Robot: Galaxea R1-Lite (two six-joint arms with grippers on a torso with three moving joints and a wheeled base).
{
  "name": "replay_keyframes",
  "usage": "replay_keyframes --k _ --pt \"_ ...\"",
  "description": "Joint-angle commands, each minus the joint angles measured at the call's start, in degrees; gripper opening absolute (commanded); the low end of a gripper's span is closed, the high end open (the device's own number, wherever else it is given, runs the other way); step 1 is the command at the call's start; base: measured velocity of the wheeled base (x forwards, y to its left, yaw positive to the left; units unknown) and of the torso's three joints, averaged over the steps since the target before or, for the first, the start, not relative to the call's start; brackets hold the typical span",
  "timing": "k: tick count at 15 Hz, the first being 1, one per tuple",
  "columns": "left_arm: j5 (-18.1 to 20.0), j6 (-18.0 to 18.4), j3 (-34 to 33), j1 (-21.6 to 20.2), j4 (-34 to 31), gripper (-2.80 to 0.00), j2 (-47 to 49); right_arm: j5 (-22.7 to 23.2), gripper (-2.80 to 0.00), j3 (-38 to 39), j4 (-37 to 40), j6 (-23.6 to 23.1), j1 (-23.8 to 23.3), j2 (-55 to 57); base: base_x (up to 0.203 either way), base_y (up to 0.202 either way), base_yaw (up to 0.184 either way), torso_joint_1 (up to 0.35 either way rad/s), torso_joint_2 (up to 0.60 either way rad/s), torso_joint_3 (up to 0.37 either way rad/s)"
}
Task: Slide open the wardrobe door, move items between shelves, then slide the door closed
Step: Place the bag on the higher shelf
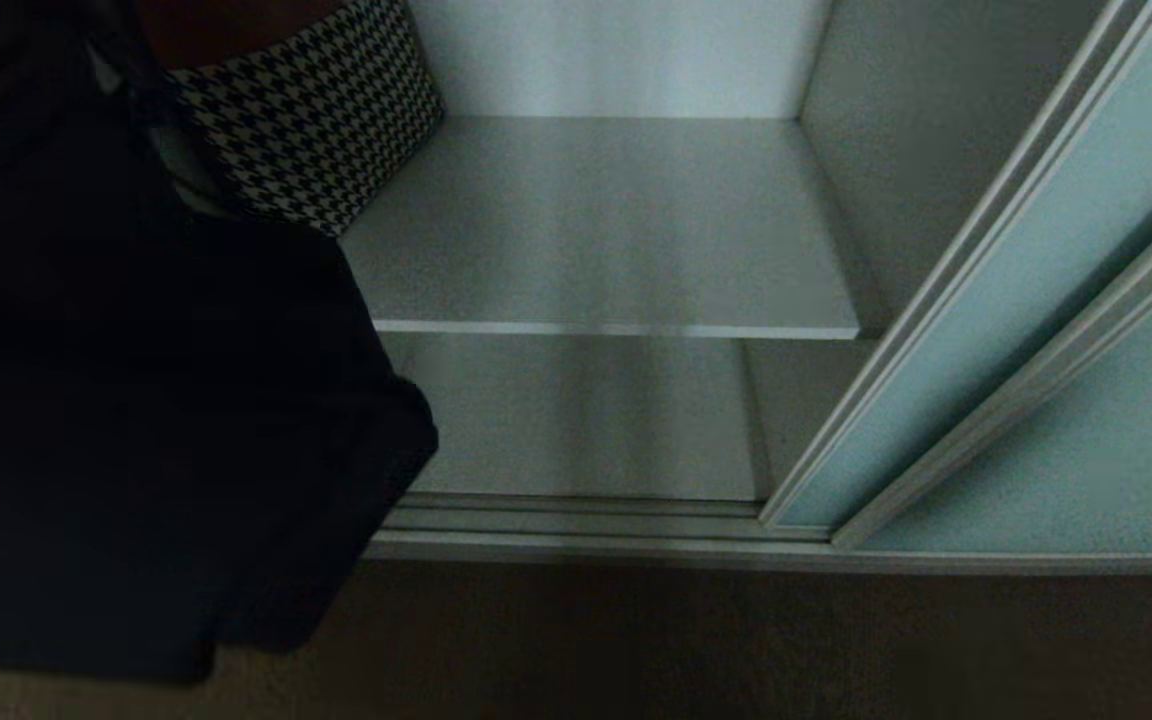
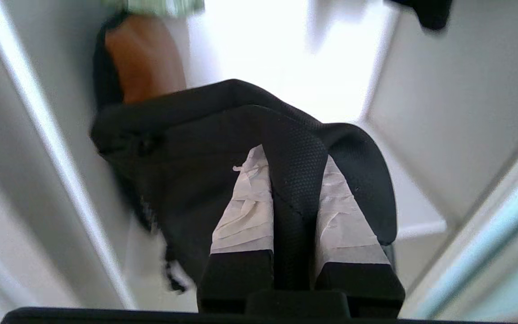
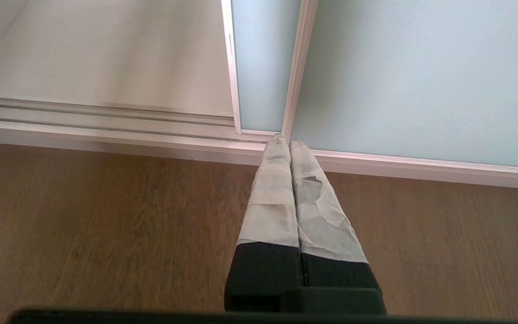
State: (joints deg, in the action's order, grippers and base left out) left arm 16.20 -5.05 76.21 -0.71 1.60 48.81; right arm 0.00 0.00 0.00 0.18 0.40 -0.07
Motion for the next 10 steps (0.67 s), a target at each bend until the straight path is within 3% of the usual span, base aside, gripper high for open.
replay_keyframes --k 1,10 --pt "0.05 -0.45 5.21 0.24 2.11 -2.80 9.95 0.00 -2.80 0.00 0.00 -0.01 0.00 -0.10 0.000 0.000 0.000 0.000 0.00 0.000" --pt "-1.95 -0.46 21.10 10.60 3.32 -2.80 29.39 0.00 -2.80 0.00 0.00 -0.01 0.03 -0.10 0.000 0.000 0.000 0.000 0.00 0.000"
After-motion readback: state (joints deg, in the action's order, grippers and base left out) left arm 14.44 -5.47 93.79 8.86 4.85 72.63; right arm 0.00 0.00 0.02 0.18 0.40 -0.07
